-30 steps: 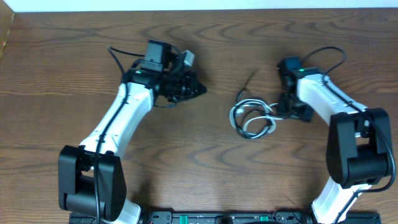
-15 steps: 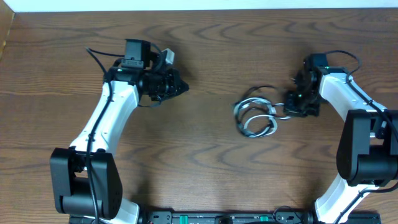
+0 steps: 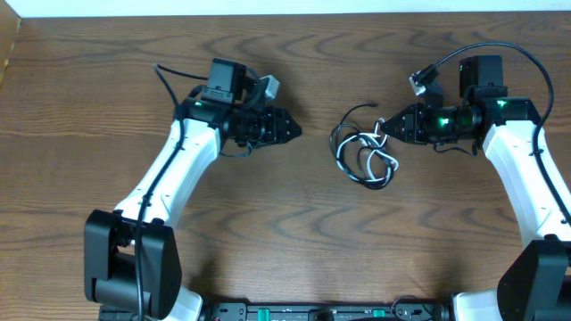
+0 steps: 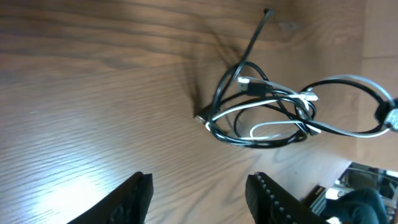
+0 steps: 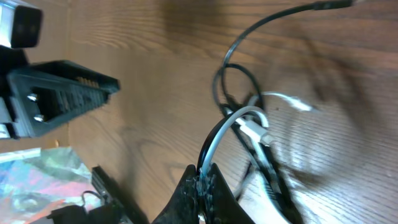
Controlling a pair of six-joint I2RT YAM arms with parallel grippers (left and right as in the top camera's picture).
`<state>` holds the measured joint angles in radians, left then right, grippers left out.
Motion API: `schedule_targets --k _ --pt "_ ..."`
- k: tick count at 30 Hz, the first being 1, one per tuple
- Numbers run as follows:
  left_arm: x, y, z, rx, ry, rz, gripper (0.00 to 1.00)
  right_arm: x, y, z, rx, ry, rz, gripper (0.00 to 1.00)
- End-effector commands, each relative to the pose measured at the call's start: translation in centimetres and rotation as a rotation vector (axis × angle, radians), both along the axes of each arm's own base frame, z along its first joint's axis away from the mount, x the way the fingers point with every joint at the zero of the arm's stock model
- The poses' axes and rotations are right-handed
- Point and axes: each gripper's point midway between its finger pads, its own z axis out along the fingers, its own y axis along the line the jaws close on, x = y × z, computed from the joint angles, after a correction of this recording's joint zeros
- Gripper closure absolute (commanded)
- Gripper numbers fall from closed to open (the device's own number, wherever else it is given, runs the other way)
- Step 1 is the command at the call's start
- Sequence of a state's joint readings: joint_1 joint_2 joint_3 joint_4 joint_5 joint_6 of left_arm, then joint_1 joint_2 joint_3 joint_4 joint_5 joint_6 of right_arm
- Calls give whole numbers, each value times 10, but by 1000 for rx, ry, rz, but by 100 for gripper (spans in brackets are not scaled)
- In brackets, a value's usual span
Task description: Untangle cables
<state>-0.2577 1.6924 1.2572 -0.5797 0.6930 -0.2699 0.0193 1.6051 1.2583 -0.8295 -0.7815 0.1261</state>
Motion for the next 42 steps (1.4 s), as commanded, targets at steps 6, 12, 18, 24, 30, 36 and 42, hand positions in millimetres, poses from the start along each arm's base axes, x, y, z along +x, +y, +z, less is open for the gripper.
schedule_targets --k 6,12,18,24,30,36,42 --pt "-2 -50 1 -14 -123 -153 47 -4 16 11 53 12 26 99" --pt "-17 -81 -10 11 -281 -396 47 -4 16 10 53 15 26 99" --pt "-24 -101 -21 22 -373 -531 47 -7 15 8 41 27 24 99" --pt "-14 -125 -26 8 -469 -555 46 -8 14 7 41 36 24 99" --pt "11 -134 -43 99 -562 -513 46 -10 14 7 38 36 32 99" --pt "16 -137 -57 108 -563 -511 48 -10 14 7 37 34 34 99" --pt "16 -140 -66 108 -558 -516 58 -10 14 7 37 34 34 99"
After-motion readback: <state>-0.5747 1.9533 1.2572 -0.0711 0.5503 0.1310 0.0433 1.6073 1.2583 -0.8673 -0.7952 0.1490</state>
